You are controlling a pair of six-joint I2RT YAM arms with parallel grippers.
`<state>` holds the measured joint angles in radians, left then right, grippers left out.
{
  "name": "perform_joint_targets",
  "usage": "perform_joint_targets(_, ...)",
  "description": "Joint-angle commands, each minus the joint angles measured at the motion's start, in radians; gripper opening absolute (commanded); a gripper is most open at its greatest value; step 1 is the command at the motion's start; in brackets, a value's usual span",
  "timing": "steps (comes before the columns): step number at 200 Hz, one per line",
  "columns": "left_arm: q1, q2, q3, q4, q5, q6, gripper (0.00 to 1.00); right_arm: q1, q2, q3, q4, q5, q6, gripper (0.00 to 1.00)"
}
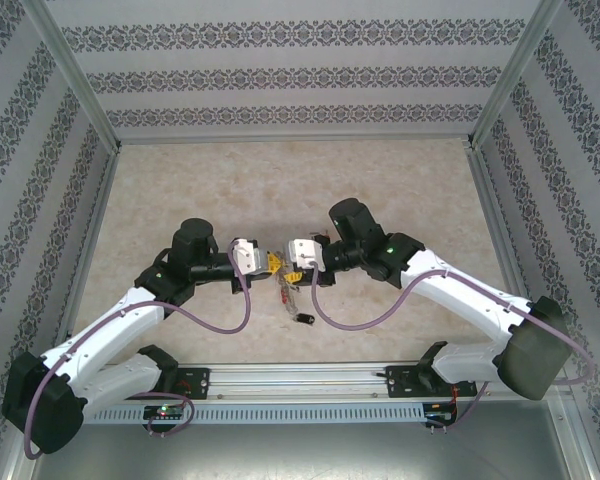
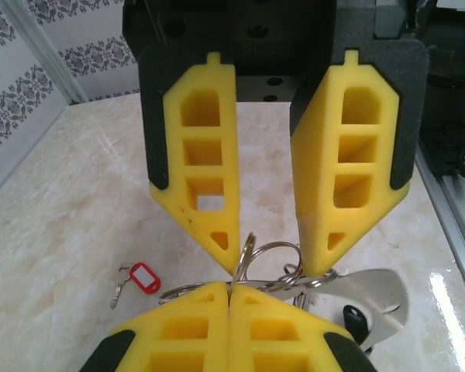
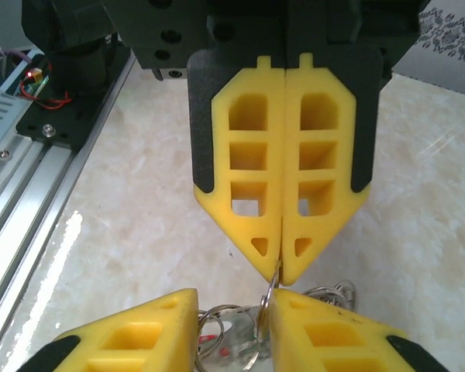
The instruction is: Put the keys on the keyring
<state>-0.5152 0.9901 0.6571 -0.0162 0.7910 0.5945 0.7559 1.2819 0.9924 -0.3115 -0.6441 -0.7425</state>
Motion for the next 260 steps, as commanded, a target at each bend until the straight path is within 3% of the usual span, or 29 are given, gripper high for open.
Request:
perform_joint_targets(1,-0.02,-0.022,0.015,0.056,0.014,-0.008,0.0,0.008,0.01,0.015,-0.008,0.065,-0.015,0.26)
perform_joint_targets(59,-0.022,-0.039,-0.005,0.059,0.022,-0.019,0.0,0.013,-0.019,-0.017,0.052,0.115,-0.014,0.0)
perform_joint_targets(76,-0.023,-0.032,0.002,0.043,0.024,-0.023,0.0,0.017,-0.026,-0.027,0.071,0.13,-0.017,0.0)
perform_joint_targets(88,-0.024,-0.025,0.009,0.034,0.02,-0.031,0.12,0.018,-0.035,-0.037,0.096,0.138,-0.015,0.0)
perform_joint_targets(94,-0.023,-0.02,0.011,0.033,0.017,-0.037,0.23,0.018,-0.04,-0.045,0.108,0.139,-0.013,0.0)
perform_joint_targets(105,-0.023,-0.012,0.013,0.032,0.016,-0.045,0.27,0.019,-0.048,-0.05,0.126,0.147,-0.013,0.0)
perform_joint_targets(213,-0.031,0.039,0.013,0.101,0.004,-0.075,0.29,0.023,-0.059,-0.053,0.152,0.128,-0.003,0.0)
perform_joint_targets(246,-0.031,0.045,0.016,0.113,0.01,-0.072,0.22,0.023,-0.057,-0.055,0.161,0.109,0.003,0.0)
perform_joint_targets(260,-0.032,0.049,0.017,0.116,0.021,-0.072,0.14,0.023,-0.055,-0.052,0.165,0.107,0.008,0.0)
